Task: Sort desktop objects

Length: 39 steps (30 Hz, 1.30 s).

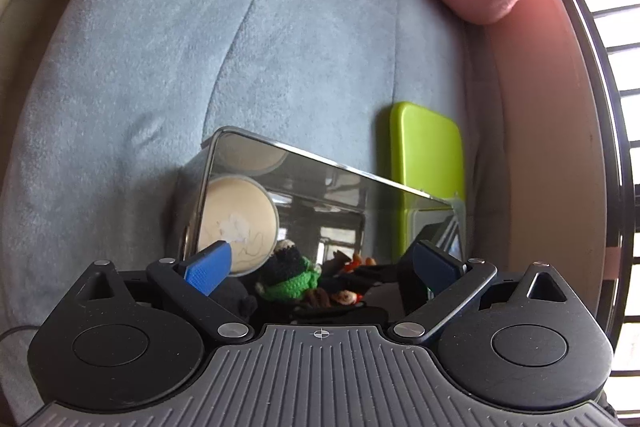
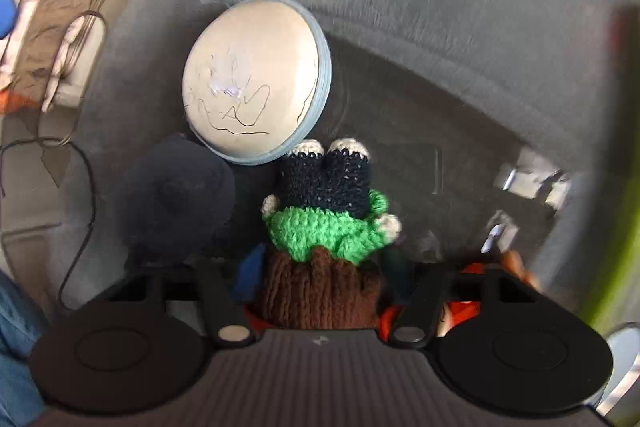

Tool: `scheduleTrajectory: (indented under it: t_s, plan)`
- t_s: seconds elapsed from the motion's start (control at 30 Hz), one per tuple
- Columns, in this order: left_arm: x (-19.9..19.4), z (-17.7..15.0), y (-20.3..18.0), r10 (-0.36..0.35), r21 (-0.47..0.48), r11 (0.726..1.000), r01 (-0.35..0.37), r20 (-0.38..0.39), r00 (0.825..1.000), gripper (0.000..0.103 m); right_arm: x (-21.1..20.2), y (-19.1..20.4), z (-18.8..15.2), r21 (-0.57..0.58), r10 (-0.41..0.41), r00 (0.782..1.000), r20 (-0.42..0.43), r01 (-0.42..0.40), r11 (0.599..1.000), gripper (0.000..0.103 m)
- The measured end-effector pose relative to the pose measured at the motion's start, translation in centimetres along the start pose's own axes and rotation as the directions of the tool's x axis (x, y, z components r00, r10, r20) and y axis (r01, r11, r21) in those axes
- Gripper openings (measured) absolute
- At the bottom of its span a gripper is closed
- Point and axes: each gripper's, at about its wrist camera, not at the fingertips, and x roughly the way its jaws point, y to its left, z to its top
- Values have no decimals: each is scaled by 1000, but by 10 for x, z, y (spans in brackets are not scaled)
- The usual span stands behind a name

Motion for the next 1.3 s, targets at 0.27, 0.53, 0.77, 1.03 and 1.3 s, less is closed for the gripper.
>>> scheduleTrajectory:
  t_s: [0.27, 0.53, 0.77, 1.03, 1.3]
  plan:
    - [6, 1, 0, 8, 9, 1000, -8, -15, 1000, 100, -22, 6, 2, -125, -194, 964, 182, 219, 968, 39]
    - [41, -14, -27, 13, 165, 986, 13, -153, 988, 101, -82, -26, -22, 42, -50, 969, 240, 41, 998, 52]
    - [142, -38, -71, -48, 113, 988, 106, -424, 904, 101, -203, -103, -116, 272, 70, 804, 590, -280, 921, 73]
    - [234, -67, -93, 207, 125, 978, -168, -449, 869, 101, -187, -144, -131, 338, 156, 649, 744, -568, 750, 73]
    - [258, -56, -82, 322, 237, 941, -242, -404, 856, 102, -181, -158, -134, 251, 236, 524, 818, -695, 674, 78]
